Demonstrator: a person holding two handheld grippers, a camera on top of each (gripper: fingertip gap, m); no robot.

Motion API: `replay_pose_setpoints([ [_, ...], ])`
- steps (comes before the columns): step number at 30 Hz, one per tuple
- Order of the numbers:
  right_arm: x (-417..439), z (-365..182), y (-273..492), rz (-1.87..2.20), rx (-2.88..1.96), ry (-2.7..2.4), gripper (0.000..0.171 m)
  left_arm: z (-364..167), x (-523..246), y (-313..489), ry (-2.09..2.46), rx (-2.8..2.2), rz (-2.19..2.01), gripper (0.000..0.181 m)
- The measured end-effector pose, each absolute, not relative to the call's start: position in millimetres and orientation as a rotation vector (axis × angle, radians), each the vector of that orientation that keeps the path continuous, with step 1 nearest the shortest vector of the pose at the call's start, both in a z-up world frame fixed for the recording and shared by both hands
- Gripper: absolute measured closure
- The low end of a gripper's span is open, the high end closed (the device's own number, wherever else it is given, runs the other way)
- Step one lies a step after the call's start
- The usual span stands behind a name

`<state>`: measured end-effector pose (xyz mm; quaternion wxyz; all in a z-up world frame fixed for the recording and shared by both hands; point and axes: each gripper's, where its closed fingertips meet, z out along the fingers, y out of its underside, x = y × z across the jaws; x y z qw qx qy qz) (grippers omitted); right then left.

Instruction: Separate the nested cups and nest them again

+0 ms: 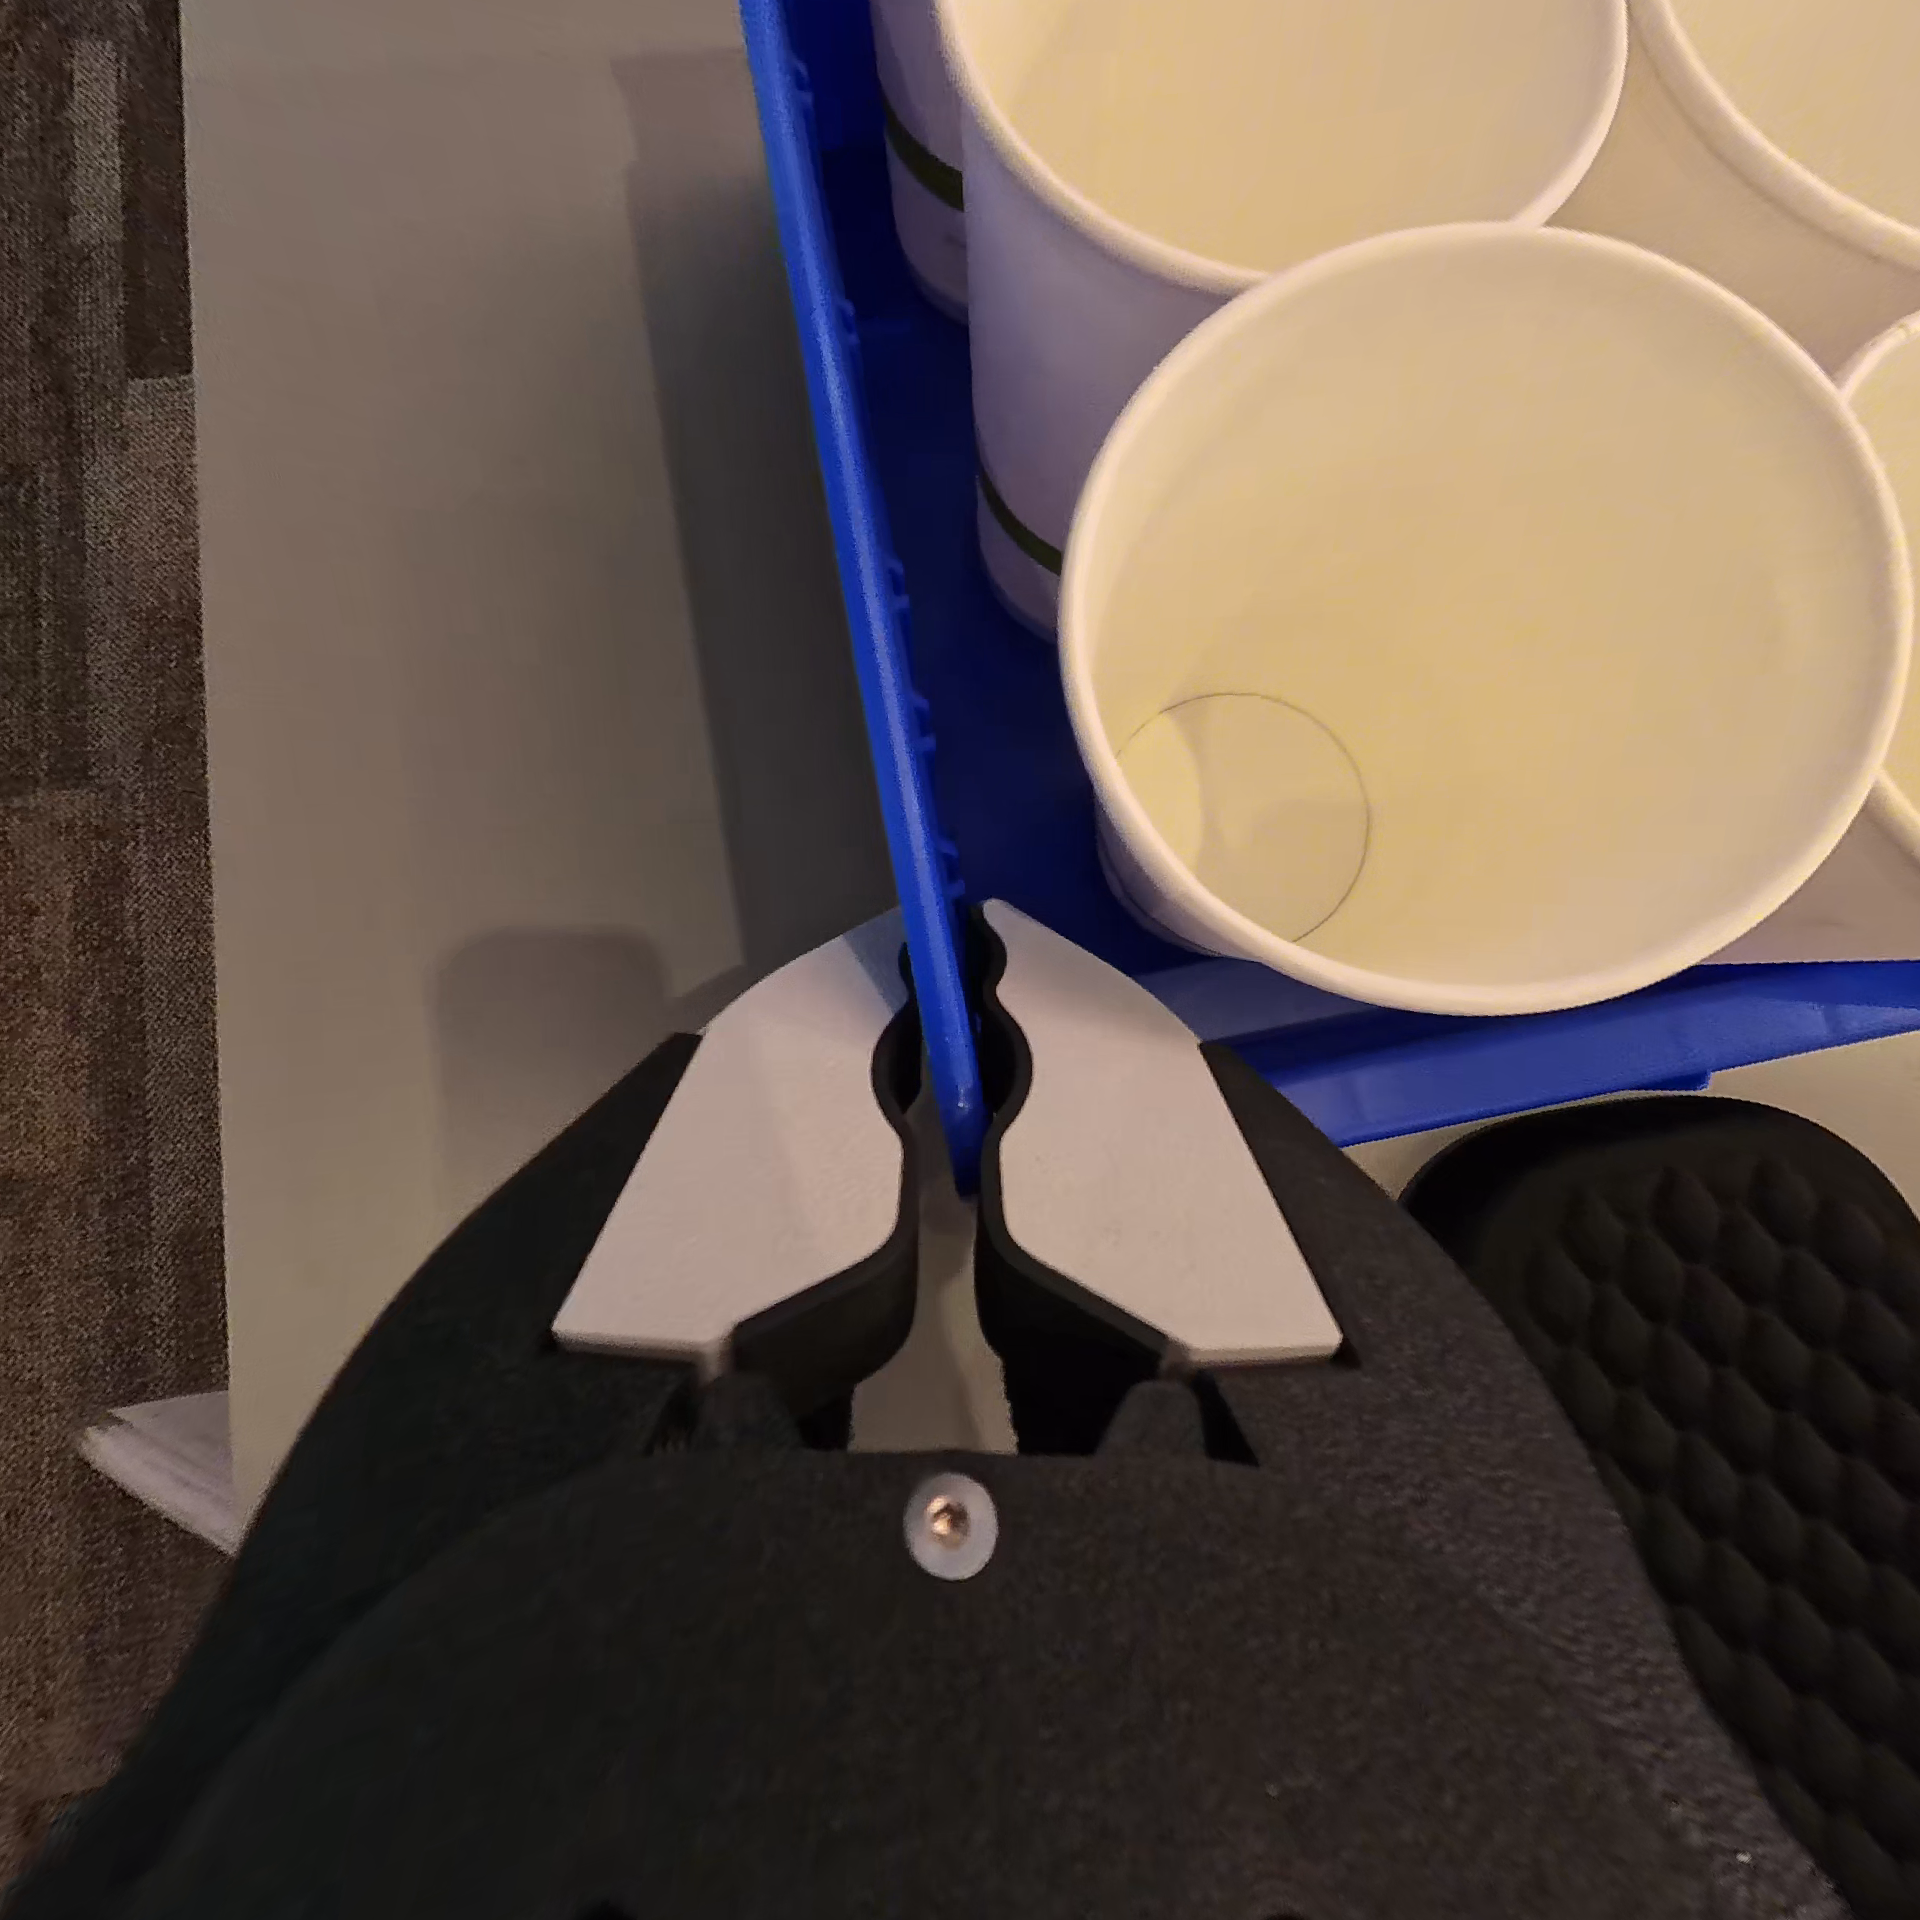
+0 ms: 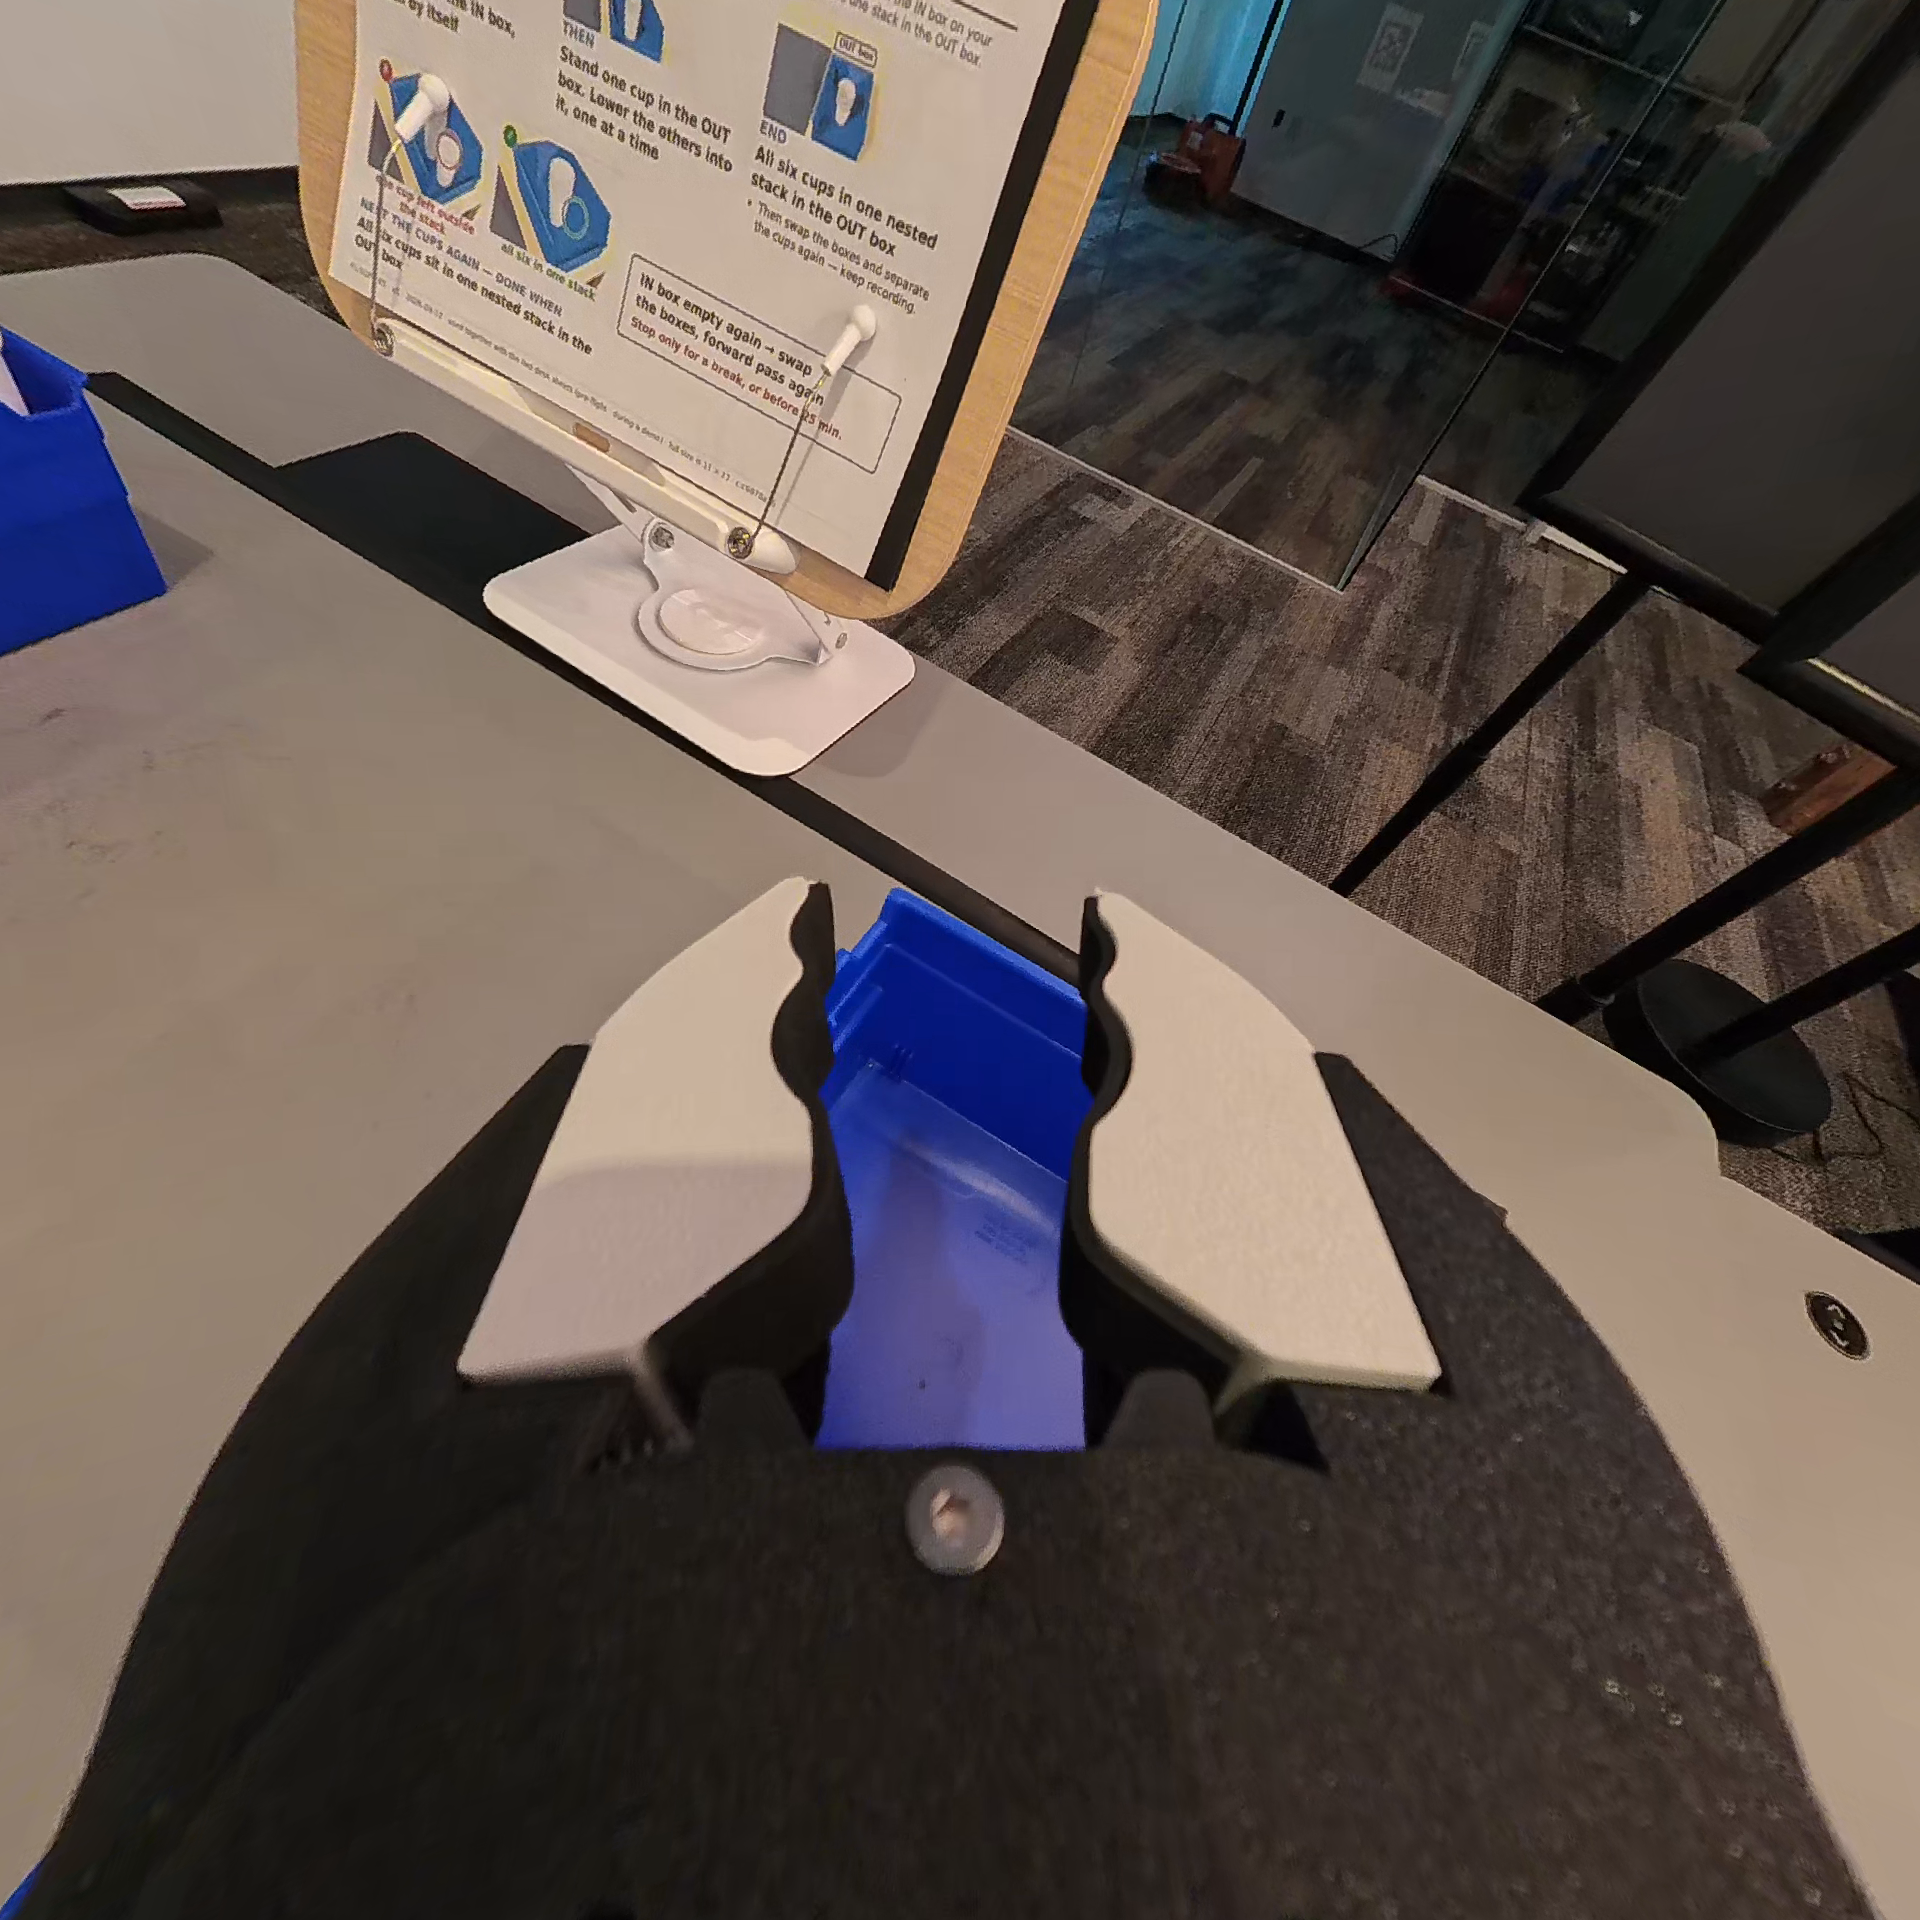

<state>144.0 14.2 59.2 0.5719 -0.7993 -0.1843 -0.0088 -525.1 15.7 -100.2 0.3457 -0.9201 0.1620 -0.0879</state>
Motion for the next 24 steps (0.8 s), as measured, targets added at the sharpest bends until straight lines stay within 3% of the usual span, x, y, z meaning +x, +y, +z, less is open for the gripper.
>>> replay_pose_setpoints([
  [3, 143.6, 56.7, 14.1, -0.001, -1.894, -0.418, 0.122, -95.9, -525.7, 18.0, 0.373, -2.353, -0.242, 0.175],
  [10, 138.2, 72.0, 10.6, 0.089, -1.820, -0.384, 0.114, -52.2, -536.6, 10.9, 0.261, -2.146, -0.329, 0.149],
  [15, 137.7, 81.6, 6.8, 0.174, -1.790, -0.334, 0.102, -26.5, -532.8, -11.5, 0.421, -2.072, -0.235, 0.151],
  [24, 130.0, 92.1, 0.4, 0.302, -1.740, -0.323, 0.105, -24.8, -488.5, -29.9, 0.755, -2.072, -0.035, 0.142],
])
